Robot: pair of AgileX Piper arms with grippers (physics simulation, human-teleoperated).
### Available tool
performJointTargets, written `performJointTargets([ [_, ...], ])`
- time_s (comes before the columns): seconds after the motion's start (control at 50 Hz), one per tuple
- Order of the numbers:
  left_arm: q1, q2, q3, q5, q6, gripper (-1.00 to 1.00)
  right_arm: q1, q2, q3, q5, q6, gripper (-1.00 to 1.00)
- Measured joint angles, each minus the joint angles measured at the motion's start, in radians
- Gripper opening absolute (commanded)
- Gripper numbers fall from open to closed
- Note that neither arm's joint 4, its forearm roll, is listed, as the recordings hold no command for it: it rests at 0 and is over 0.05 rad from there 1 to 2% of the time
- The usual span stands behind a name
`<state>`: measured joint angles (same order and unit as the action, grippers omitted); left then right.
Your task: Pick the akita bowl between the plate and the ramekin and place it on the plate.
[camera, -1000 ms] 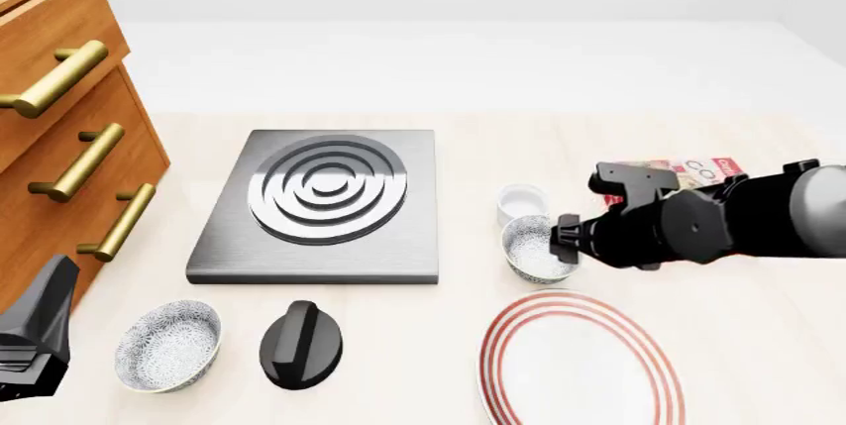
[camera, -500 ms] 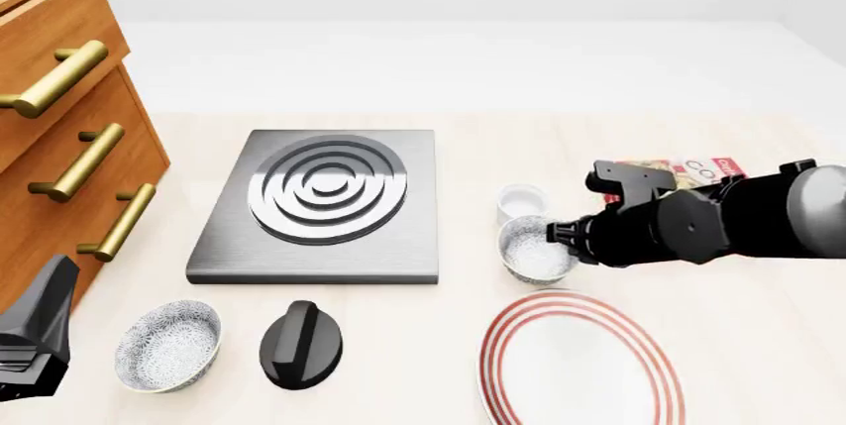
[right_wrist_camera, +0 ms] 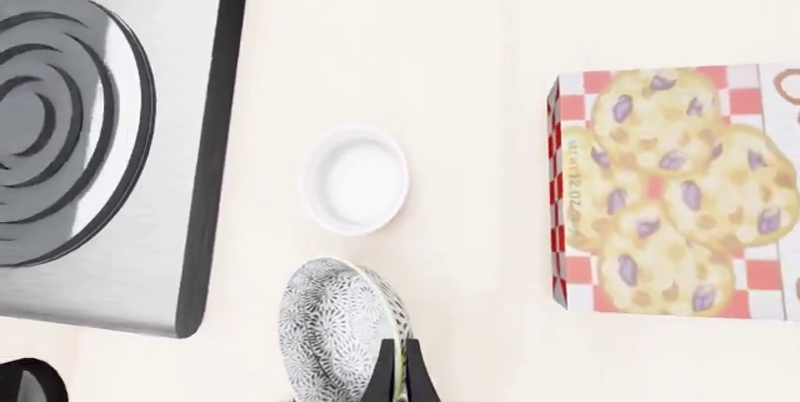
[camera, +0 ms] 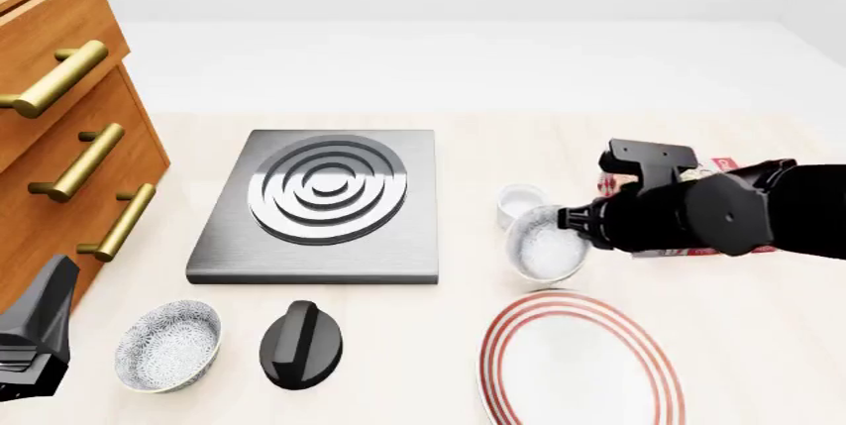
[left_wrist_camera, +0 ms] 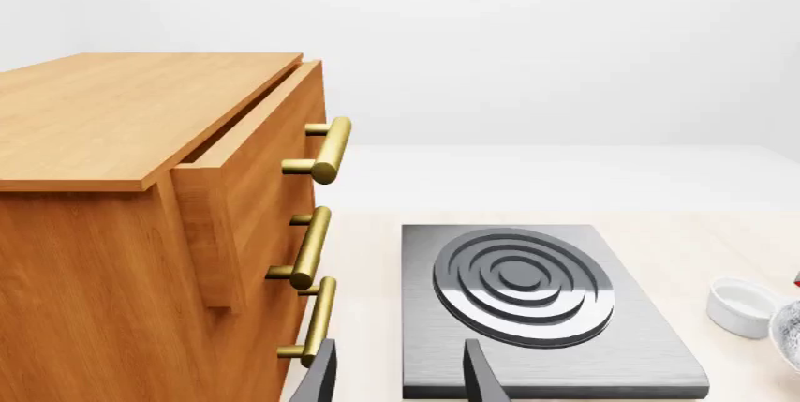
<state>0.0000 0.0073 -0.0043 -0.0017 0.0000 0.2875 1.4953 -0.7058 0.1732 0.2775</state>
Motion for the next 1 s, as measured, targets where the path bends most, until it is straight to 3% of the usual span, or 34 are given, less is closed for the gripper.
performJointTargets([
  [0.72, 0.0, 0.0, 0.0, 0.0, 0.0, 1.0, -0.015, -0.405, -0.061, 0.281, -0.089, -1.0],
  [1.0, 0.0, 0.0, 0.0, 0.0, 0.0, 1.0, -0.042, -0.596, -0.046, 0.413, -0.184, -1.0],
])
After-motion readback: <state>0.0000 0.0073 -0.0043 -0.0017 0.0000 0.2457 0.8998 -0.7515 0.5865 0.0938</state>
